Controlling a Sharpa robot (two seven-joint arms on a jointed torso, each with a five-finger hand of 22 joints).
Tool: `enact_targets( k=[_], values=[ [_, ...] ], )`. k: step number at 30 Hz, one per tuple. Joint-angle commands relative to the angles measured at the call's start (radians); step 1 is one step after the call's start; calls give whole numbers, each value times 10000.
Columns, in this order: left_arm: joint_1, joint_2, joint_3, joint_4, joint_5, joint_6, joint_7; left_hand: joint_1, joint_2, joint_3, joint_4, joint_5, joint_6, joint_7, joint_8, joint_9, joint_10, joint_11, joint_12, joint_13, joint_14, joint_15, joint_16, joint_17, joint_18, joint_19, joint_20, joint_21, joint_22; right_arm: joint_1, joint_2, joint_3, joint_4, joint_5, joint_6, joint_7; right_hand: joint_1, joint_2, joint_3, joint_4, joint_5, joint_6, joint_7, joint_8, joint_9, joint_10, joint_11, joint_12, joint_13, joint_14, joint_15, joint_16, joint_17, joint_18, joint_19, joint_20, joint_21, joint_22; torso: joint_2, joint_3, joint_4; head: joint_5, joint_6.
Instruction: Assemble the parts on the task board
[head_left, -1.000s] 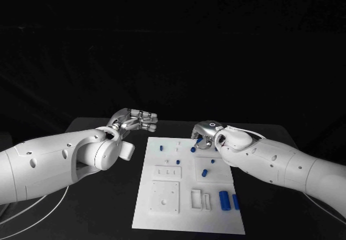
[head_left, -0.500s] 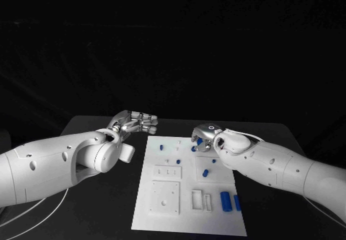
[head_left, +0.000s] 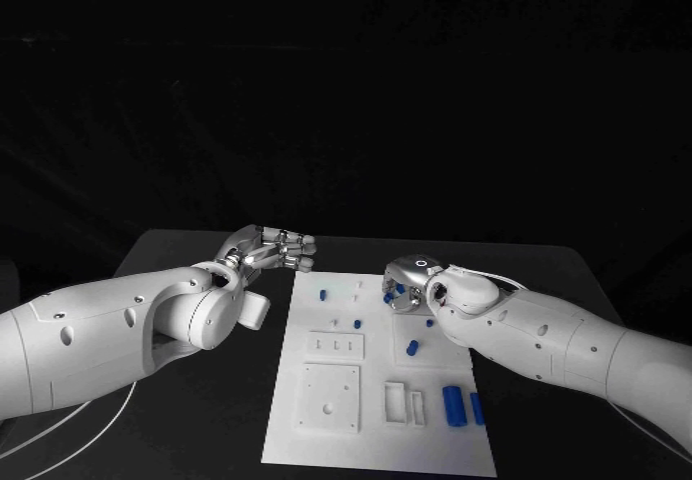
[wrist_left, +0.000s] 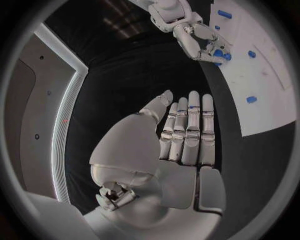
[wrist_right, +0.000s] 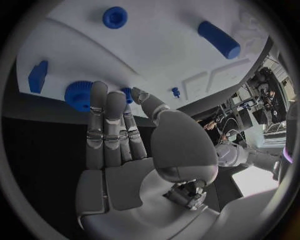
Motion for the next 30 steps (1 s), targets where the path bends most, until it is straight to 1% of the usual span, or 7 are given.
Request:
enact_targets(
  k=[1, 10, 16, 20, 24, 27, 30],
  values=[
    [13, 29, 10, 8, -41, 169, 34, -56, -9, 49, -4, -53, -79, -12, -3, 1, -70, 19, -50, -7, -19, 72, -43, -7, 192, 60, 7, -69, -7, -13, 21, -3, -10, -164, 184, -28, -96, 12, 271, 18, -166, 104, -21, -33, 4, 107, -11, 35, 0, -15, -47, 69, 2, 11, 36, -60, -37, 190, 76, 8, 4, 0, 27],
    [13, 30, 10, -1, -41, 177, 34, -71, -10, 66, 33, -48, -83, -10, -3, 2, -74, 20, -49, -7, -11, 70, -41, -6, 192, 89, 6, -96, -48, -21, 12, -3, 7, -167, 156, -28, -80, 186, 869, 173, -722, 355, -89, -24, 19, 479, -123, 36, 7, -13, -119, 101, 14, -70, 75, -128, -28, 526, 166, 12, -11, 7, 69],
    [13, 34, 10, -13, -41, 181, 26, -79, -11, 67, 46, -47, -86, -10, -4, 2, -77, 20, -48, -7, -9, 71, -40, -5, 192, 97, 6, -102, -57, -22, 8, -3, 59, -167, -44, -29, -109, 317, 1155, 355, -1000, 659, -173, -19, 37, 828, -242, 37, 13, -8, -211, 135, 36, -186, 96, -224, 52, 788, 205, 18, -5, 13, 92],
    [13, 30, 10, -16, -41, 182, 8, -79, -11, 67, 46, -47, -86, -10, -4, 2, -77, 20, -48, -7, -9, 71, -40, -5, 192, 97, 6, -102, -57, -23, -20, -3, 131, -176, -440, -117, -19, 437, 1396, 387, -1225, 992, -251, -5, 93, 1201, -358, 39, 17, -20, -346, 168, 66, -302, 115, -350, 98, 945, 236, 18, -8, 26, 119],
    [13, 25, 10, -23, -41, 178, -3, -79, -11, 67, 46, -47, -86, -10, -4, 2, -77, 20, -48, -7, -9, 71, -40, -5, 192, 97, 6, -102, -57, -23, -62, -3, 226, -225, -865, -256, 36, 406, 1584, 350, -1280, 1240, -318, -4, 135, 1517, -452, 41, 22, -32, -446, 182, 84, -395, 102, -467, 142, 1104, 252, 22, -14, 39, 155],
    [13, 21, 10, -31, -41, 179, -10, -73, -16, 74, 51, -45, -86, -11, -3, 2, -77, 20, -49, -7, -7, 69, -39, -5, 192, 105, 5, -107, -67, -22, -125, -1, 363, -282, -1292, -383, 107, 330, 1757, 376, -1530, 1376, -352, -16, 117, 1668, -499, 43, 23, -21, -497, 179, 81, -467, 82, -545, 131, 1353, 274, 17, -22, 67, 191],
    [13, 13, 10, -32, -41, 184, -17, -58, -28, 92, 65, -41, -85, -12, -2, 3, -78, 19, -49, -7, -2, 66, -35, -4, 193, 126, 2, -123, -95, -21, -196, 1, 534, -353, -1682, -530, 141, 287, 1810, 398, -1589, 1434, -364, -19, 108, 1718, -515, 41, 22, -22, -508, 180, 79, -471, 98, -556, 88, 1471, 278, 17, -28, 75, 218]
  ],
)
